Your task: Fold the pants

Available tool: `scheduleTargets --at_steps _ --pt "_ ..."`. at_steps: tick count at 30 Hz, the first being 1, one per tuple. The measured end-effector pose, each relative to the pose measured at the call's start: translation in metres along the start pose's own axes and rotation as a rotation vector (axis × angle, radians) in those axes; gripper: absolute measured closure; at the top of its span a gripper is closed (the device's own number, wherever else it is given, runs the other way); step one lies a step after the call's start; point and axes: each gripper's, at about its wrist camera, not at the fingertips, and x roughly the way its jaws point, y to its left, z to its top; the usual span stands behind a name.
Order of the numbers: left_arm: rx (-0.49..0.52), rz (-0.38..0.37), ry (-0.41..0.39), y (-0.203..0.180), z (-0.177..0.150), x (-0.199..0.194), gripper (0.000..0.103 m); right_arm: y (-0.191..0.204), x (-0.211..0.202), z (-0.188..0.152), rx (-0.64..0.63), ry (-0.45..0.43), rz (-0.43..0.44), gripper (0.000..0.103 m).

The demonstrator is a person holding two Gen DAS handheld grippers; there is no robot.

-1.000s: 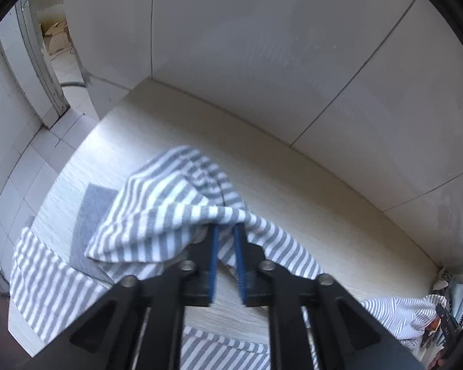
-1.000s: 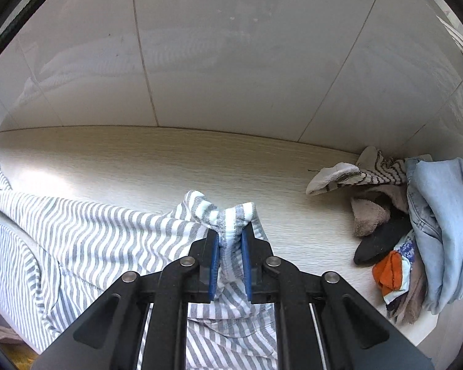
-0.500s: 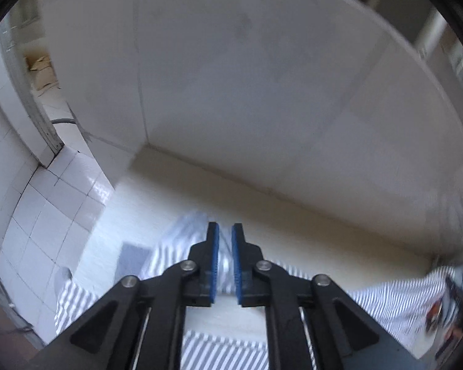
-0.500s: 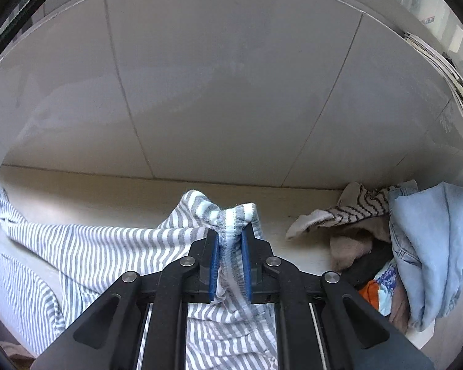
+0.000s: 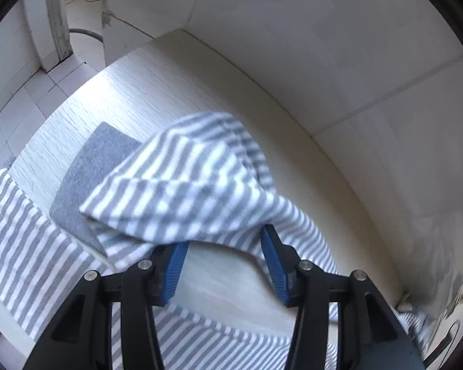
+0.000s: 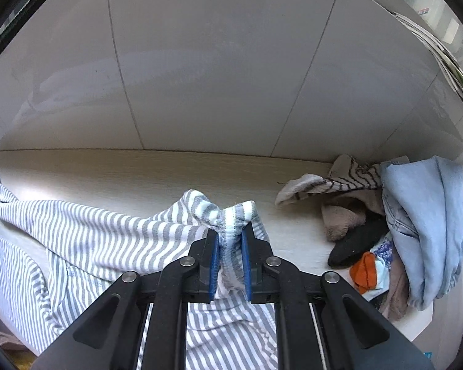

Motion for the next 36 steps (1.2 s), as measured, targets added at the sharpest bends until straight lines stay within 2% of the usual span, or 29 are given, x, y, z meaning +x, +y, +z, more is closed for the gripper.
scheduleTargets --at_steps 3,7,9,13,22,24,28,30,32,36 --pt "-0.004 -0.031 -0.024 -0.003 0.002 0.0 0.052 0.002 0.003 -0.003 -0.009 0.008 -0.008 0.089" --pt "0.04 0.002 -0.057 -0.01 -0.001 0.002 0.055 0.004 0.005 -0.004 -0.01 0.014 -0.008 0.089" --pt "0.046 0.02 -0.066 -0.014 -0.001 0.003 0.092 0.004 0.006 -0.005 -0.009 0.015 -0.008 0.089" --pt "0.047 0.011 -0.099 -0.014 0.003 -0.009 0.096 0.001 0.008 -0.006 -0.009 0.014 -0.004 0.089" --pt "0.126 0.033 -0.253 -0.034 0.027 -0.068 0.1 -0.002 0.011 0.009 0.004 -0.019 0.006 0.089" --pt "0.132 0.025 -0.27 -0.036 0.029 -0.078 0.1 -0.001 0.006 0.017 0.005 -0.051 0.007 0.089" --pt "0.135 0.001 -0.327 -0.039 0.029 -0.105 0.1 -0.011 -0.027 0.029 0.07 -0.195 0.054 0.089" --pt "0.134 -0.015 -0.346 -0.035 0.025 -0.12 0.1 -0.017 -0.046 0.023 0.092 -0.249 0.081 0.089" --pt "0.126 -0.033 -0.352 -0.028 0.013 -0.134 0.1 -0.021 -0.059 0.008 0.088 -0.265 0.092 0.089" --pt "0.104 -0.027 -0.319 0.001 -0.008 -0.149 0.1 -0.021 -0.063 -0.043 0.051 -0.19 0.094 0.089"
